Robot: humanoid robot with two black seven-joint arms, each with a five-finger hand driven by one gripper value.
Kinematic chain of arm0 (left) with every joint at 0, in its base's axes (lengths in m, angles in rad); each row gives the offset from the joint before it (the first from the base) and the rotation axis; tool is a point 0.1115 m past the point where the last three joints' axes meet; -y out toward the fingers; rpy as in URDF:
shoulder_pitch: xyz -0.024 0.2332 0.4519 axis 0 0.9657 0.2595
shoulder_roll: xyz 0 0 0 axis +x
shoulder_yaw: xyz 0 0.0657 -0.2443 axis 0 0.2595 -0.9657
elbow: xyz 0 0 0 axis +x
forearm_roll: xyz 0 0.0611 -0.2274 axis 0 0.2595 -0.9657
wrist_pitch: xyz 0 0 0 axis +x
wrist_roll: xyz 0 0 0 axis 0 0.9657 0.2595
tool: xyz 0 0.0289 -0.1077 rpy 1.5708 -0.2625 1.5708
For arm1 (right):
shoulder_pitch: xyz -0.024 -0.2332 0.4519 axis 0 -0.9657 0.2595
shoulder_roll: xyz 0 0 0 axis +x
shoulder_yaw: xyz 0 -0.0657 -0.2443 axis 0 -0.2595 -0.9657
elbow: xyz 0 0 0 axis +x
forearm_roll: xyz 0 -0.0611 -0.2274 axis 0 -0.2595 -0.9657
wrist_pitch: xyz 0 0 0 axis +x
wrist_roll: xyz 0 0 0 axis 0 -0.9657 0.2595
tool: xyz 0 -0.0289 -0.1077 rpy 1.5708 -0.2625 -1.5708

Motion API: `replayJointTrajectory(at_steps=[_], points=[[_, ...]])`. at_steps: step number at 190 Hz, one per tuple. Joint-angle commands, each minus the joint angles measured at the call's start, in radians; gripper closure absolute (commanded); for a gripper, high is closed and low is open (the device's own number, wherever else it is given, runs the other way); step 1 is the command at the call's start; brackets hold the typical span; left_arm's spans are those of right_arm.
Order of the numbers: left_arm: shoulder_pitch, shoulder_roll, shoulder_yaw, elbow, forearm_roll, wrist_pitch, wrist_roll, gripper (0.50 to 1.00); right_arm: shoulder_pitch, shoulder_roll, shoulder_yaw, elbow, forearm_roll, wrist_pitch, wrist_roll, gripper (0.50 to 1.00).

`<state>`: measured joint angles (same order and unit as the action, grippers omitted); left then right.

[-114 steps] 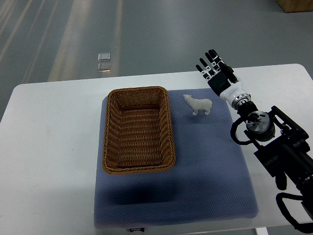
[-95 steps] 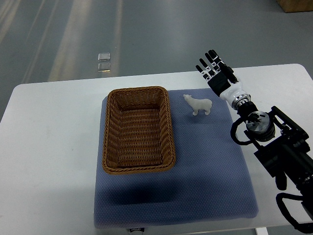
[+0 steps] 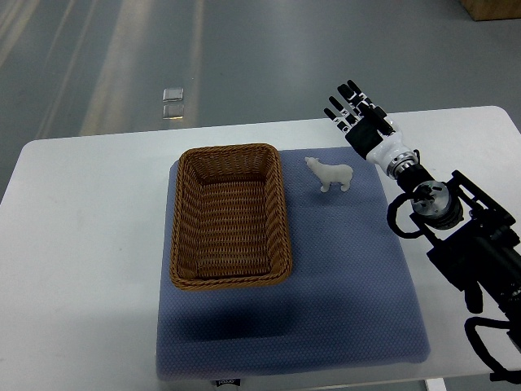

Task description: Place white bear in brown basket with right hand

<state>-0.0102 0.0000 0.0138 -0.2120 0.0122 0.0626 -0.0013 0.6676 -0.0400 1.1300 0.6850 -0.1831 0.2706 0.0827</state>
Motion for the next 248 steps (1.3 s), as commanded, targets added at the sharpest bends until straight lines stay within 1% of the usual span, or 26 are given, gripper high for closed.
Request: replayJointTrajectory(at_steps=[1,22,31,41,42,46,54,70,89,101,111,124,134,142,167,177,191,206,233,248], points=[[-0.001,0.0,0.0,-0.006,0.0,0.0,0.0,0.5,0.064,-0.04,-0.067,0.004,-0.157,0.002,-0.003,0.556],[-0.001,0.0,0.002,-0.006,0.0,-0.001,0.0,0.5,0.148,-0.101,-0.223,0.005,-0.388,0.009,-0.014,0.556],[-0.002,0.0,0.002,-0.006,0.0,-0.001,0.0,0.5,0.205,-0.119,-0.326,0.01,-0.495,0.012,-0.05,0.556],[-0.002,0.0,0.002,-0.006,0.0,-0.001,0.0,0.5,0.205,-0.119,-0.326,0.01,-0.495,0.012,-0.05,0.556],[-0.004,0.0,0.002,-0.006,0.0,-0.006,0.0,0.5,0.264,-0.142,-0.437,0.01,-0.591,0.015,-0.107,0.556],[-0.005,0.0,0.002,-0.006,0.0,-0.007,0.0,0.5,0.29,-0.155,-0.482,0.01,-0.627,0.012,-0.126,0.556],[-0.005,0.0,0.0,-0.006,0.0,-0.012,0.0,0.5,0.342,-0.179,-0.565,0.01,-0.677,0.015,-0.146,0.556],[-0.005,0.0,0.002,-0.006,0.002,-0.015,0.0,0.5,0.446,-0.215,-0.723,0.01,-0.747,0.03,-0.156,0.556],[-0.005,0.0,0.002,-0.007,0.002,-0.015,0.0,0.5,0.625,-0.256,-1.01,0.015,-0.823,0.088,-0.184,0.556],[-0.005,0.0,0.002,-0.007,0.002,-0.015,0.0,0.5,0.727,-0.271,-1.142,0.031,-0.828,0.116,-0.202,0.556],[-0.005,0.0,0.002,-0.007,0.002,-0.015,0.0,0.5,0.8,-0.284,-1.211,0.048,-0.823,0.15,-0.224,0.556],[-0.007,0.0,0.003,-0.007,0.002,-0.015,0.0,0.5,0.854,-0.291,-1.237,0.064,-0.814,0.194,-0.239,0.556],[-0.007,0.0,0.002,-0.009,0.002,-0.015,0.0,0.5,0.871,-0.297,-1.239,0.087,-0.808,0.225,-0.239,0.556],[-0.007,0.0,0.002,-0.01,0.003,-0.015,0.0,0.5,0.874,-0.307,-1.237,0.11,-0.797,0.233,-0.241,0.556],[-0.008,0.0,0.002,-0.012,0.005,-0.017,0.0,0.5,0.86,-0.31,-1.24,0.168,-0.696,0.236,-0.241,0.556],[-0.01,0.0,0.002,-0.014,0.003,-0.017,0.0,0.5,0.843,-0.308,-1.242,0.176,-0.673,0.233,-0.239,0.556],[-0.011,0.0,0.002,-0.024,0.002,-0.017,0.0,0.5,0.799,-0.3,-1.242,0.174,-0.673,0.219,-0.239,0.556],[-0.011,0.0,0.003,-0.026,0.002,-0.017,0.0,0.5,0.768,-0.299,-1.248,0.171,-0.676,0.176,-0.235,0.56],[-0.011,0.0,0.003,-0.026,0.002,-0.017,0.0,0.5,0.71,-0.296,-1.25,0.168,-0.694,0.134,-0.23,0.564],[-0.011,0.0,0.003,-0.027,0.002,-0.017,0.0,0.5,0.681,-0.284,-1.248,0.162,-0.71,0.087,-0.228,0.574]])
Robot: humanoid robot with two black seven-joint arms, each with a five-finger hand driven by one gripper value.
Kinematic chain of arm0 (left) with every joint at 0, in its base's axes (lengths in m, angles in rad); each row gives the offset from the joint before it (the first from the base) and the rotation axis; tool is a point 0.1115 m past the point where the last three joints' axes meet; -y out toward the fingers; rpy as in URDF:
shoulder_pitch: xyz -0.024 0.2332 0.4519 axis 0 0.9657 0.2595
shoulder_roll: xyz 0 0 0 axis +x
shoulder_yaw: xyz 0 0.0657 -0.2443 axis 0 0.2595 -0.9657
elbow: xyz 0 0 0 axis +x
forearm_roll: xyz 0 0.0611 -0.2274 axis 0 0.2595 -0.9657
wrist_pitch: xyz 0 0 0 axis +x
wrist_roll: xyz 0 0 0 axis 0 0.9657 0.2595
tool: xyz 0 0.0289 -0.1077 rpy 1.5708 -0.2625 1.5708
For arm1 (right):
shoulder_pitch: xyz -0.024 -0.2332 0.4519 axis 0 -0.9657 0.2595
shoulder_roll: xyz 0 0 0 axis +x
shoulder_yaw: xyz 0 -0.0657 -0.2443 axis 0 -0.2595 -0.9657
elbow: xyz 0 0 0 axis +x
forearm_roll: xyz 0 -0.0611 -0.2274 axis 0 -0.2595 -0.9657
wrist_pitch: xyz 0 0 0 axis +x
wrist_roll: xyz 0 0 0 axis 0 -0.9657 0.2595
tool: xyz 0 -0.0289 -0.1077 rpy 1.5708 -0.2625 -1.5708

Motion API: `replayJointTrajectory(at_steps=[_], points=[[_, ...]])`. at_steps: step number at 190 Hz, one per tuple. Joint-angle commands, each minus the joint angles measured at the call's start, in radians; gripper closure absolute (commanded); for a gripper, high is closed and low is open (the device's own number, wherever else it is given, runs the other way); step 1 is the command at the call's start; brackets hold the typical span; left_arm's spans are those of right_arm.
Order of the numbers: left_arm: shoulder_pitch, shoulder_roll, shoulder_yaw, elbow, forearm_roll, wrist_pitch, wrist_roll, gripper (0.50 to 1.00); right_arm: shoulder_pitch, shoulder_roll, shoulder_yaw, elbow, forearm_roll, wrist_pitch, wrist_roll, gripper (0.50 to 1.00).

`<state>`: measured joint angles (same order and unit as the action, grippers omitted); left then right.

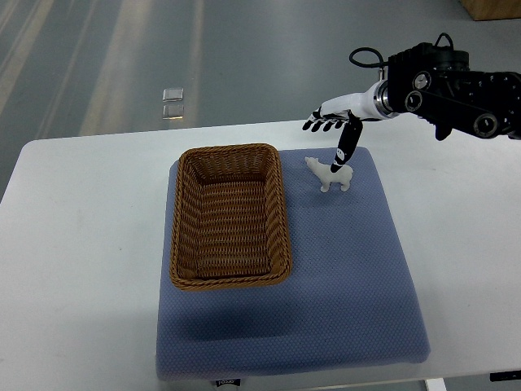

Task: Place white bear in brown basket with right hand
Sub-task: 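Reach the right hand down over the white polar bear figurine, then close the right hand fingers around the white bear, then lift the bear with the right hand and carry it over the basket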

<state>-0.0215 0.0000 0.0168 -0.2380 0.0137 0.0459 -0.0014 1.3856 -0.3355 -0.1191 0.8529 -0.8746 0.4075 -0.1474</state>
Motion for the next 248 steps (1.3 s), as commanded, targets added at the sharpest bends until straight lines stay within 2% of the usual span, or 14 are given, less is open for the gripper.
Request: replayJointTrajectory(at_steps=[1,33,46,86,102,111,120,128,130,133,135,180,199,248], points=[[0.0,0.0,0.0,-0.001,0.0,0.0,0.0,0.5,-0.037,0.012,0.001,-0.006,-0.018,-0.05,0.002,0.574],[0.0,0.0,0.0,-0.001,0.0,0.0,0.0,0.5,-0.099,0.053,-0.001,-0.043,-0.063,-0.124,0.012,0.638],[-0.001,0.0,0.0,-0.001,0.0,0.0,0.0,0.5,-0.114,0.072,-0.001,-0.054,-0.073,-0.134,0.015,0.666],[0.0,0.0,0.0,0.0,0.0,0.0,0.0,0.5,-0.152,0.113,0.001,-0.1,-0.11,-0.157,0.015,0.711],[0.0,0.0,0.0,0.0,0.0,0.0,0.0,0.5,-0.155,0.124,-0.001,-0.113,-0.119,-0.164,0.015,0.748],[0.0,0.0,0.0,0.0,0.0,0.0,0.0,0.5,-0.161,0.125,-0.002,-0.118,-0.127,-0.164,0.015,0.793],[0.0,0.0,0.0,-0.001,0.0,0.0,0.0,0.5,-0.169,0.131,-0.002,-0.129,-0.141,-0.164,0.015,0.893],[0.0,0.0,0.0,-0.001,0.0,0.0,0.0,0.5,-0.174,0.136,-0.002,-0.136,-0.153,-0.164,0.015,0.952],[0.0,0.0,0.0,-0.001,0.0,0.0,0.0,0.5,-0.174,0.136,-0.002,-0.136,-0.153,-0.164,0.015,0.953],[0.0,0.0,0.0,-0.001,0.0,0.0,0.0,0.5,-0.175,0.138,-0.002,-0.14,-0.159,-0.164,0.015,0.991],[0.0,0.0,0.0,-0.001,0.0,0.0,0.0,0.5,-0.175,0.138,-0.002,-0.14,-0.162,-0.164,0.015,1.0],[0.0,0.0,0.0,0.0,-0.001,0.0,0.0,0.5,-0.155,0.119,0.007,-0.143,-0.176,-0.151,0.008,1.0],[0.0,0.0,0.0,0.002,-0.001,0.0,0.0,0.5,-0.076,0.082,0.013,-0.12,-0.159,-0.133,0.008,1.0],[0.0,0.0,0.0,0.002,-0.001,0.0,0.0,0.5,0.216,-0.095,0.012,0.103,-0.038,-0.026,0.006,1.0]])
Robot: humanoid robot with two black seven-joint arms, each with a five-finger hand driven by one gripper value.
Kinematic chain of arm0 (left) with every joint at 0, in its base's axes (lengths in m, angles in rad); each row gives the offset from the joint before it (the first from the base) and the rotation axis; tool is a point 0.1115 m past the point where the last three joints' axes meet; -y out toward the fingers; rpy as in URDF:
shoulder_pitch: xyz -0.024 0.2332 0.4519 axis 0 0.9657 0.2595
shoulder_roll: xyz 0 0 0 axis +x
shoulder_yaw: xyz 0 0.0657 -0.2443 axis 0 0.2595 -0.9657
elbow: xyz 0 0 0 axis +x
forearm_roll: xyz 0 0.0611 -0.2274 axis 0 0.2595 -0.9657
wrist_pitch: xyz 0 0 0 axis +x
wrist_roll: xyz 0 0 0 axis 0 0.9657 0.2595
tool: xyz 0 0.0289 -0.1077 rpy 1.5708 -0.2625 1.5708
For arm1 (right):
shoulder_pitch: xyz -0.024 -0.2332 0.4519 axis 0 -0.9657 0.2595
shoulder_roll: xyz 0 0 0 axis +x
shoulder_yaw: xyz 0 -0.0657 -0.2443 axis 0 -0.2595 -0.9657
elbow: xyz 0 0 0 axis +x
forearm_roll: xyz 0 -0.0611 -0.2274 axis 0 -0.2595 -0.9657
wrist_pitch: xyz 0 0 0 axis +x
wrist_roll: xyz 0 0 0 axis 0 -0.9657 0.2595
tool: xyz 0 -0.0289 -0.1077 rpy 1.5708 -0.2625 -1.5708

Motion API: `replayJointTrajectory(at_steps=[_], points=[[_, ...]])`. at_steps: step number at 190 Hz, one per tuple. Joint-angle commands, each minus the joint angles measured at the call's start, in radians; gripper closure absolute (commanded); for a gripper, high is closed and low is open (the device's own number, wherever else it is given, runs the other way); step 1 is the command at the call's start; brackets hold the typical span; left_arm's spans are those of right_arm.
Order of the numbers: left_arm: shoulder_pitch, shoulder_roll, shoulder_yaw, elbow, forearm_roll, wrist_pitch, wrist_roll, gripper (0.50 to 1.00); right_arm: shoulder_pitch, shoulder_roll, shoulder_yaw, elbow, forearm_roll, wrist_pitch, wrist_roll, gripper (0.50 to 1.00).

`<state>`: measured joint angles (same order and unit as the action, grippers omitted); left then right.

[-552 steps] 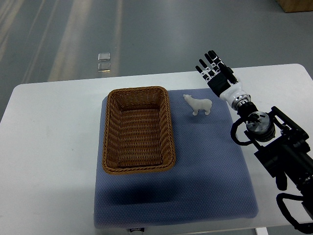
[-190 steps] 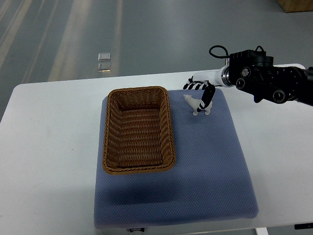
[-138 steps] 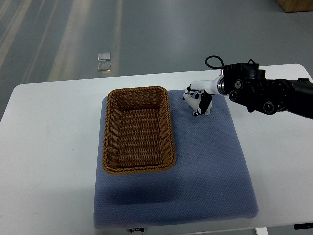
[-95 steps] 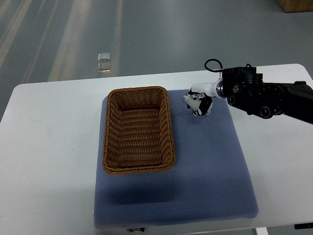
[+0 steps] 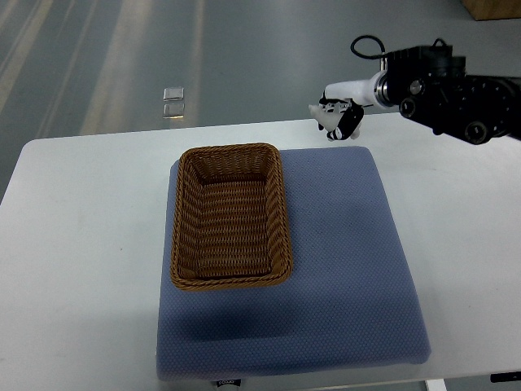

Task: Place white bear in brown basket with right hand
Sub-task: 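Lift the bear with the right hand and carry it over the basket, then lower the bear into the wicker basket and open the right hand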

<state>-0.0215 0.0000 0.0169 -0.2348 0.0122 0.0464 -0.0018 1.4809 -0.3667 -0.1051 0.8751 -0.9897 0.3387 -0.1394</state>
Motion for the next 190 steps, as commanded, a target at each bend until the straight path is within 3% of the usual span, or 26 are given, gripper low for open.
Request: replayJointTrajectory(at_steps=[1,38,81,105,152,190], points=[[0.0,0.0,0.0,-0.001,0.0,0.0,0.0,0.5,0.121,-0.064,-0.002,0.081,0.077,0.043,-0.002,1.0],[0.0,0.0,0.0,-0.003,0.002,0.0,0.0,0.5,0.253,-0.103,-0.011,0.174,0.112,0.083,-0.003,1.0],[0.0,0.0,0.0,0.002,0.0,0.001,0.0,0.5,0.245,0.02,-0.015,0.176,0.123,0.059,-0.003,1.0],[0.0,0.0,0.0,-0.003,0.002,0.0,0.0,0.5,0.2,0.149,-0.016,0.137,0.171,0.006,-0.002,1.0],[0.0,0.0,0.0,-0.003,0.0,0.001,0.0,0.5,0.064,0.367,-0.015,0.005,0.174,-0.024,0.0,1.0],[0.0,0.0,0.0,-0.003,0.0,0.0,0.0,0.5,-0.016,0.367,-0.015,-0.07,0.167,-0.038,0.001,1.0]])
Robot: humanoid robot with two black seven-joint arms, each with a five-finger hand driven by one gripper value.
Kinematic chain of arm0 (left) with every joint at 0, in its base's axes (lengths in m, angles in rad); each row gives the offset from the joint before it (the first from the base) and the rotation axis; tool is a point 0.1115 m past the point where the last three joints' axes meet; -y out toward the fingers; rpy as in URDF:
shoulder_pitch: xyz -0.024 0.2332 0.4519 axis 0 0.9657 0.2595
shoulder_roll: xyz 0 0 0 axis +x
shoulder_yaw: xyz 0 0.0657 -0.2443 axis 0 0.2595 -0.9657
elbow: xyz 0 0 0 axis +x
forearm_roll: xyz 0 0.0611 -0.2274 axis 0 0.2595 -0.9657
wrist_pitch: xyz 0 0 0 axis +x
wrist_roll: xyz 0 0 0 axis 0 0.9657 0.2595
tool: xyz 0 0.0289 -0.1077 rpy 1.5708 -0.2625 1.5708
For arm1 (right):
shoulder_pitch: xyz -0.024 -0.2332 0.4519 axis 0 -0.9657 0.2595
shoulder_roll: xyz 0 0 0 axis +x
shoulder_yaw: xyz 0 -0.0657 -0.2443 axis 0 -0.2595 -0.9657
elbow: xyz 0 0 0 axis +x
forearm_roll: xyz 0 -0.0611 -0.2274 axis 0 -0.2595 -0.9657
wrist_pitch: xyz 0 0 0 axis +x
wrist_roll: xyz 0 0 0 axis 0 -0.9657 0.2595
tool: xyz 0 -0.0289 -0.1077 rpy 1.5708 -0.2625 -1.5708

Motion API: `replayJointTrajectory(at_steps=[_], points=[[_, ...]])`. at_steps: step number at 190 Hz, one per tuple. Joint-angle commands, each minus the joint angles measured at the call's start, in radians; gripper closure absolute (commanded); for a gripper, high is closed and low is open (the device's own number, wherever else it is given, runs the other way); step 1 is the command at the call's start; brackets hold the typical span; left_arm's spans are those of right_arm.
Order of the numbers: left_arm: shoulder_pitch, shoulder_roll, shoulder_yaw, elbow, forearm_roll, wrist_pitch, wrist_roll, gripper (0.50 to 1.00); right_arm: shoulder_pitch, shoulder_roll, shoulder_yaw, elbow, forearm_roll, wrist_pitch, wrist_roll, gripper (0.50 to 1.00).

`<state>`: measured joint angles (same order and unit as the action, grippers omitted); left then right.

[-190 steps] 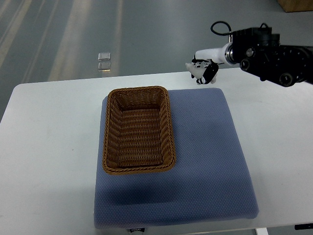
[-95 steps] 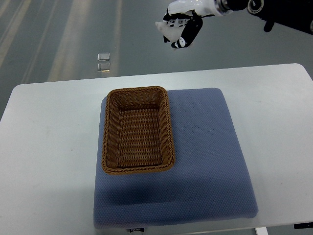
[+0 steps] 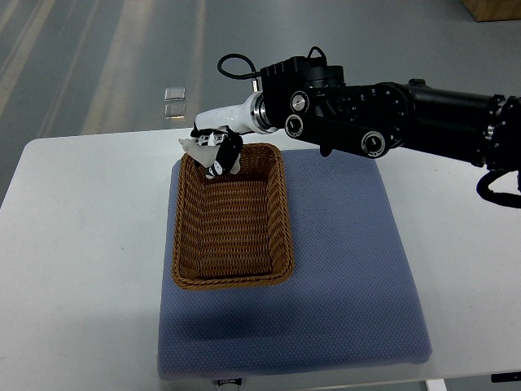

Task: Place white bear in brown basket with right hand
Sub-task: 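Lower the bear into the wicker basket and open the right hand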

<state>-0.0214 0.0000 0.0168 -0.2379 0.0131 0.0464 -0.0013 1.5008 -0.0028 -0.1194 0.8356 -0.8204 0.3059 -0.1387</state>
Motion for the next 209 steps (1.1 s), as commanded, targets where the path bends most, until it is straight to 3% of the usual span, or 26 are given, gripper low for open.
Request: replayJointTrajectory(at_steps=[1,160,193,209], points=[[0.0,0.0,0.0,0.0,-0.001,0.0,0.0,0.5,-0.036,0.003,0.0,-0.03,-0.002,-0.005,0.001,1.0],[0.0,0.0,-0.001,0.005,-0.001,0.001,0.0,0.5,-0.202,0.003,0.014,-0.041,0.001,-0.057,0.01,1.0],[0.0,0.0,-0.001,0.005,-0.001,0.001,0.0,0.5,-0.214,0.003,0.014,-0.036,0.003,-0.057,0.037,1.0],[0.0,0.0,-0.001,0.005,0.001,0.001,0.0,0.5,-0.218,0.003,0.014,-0.035,0.009,-0.059,0.037,0.908]])
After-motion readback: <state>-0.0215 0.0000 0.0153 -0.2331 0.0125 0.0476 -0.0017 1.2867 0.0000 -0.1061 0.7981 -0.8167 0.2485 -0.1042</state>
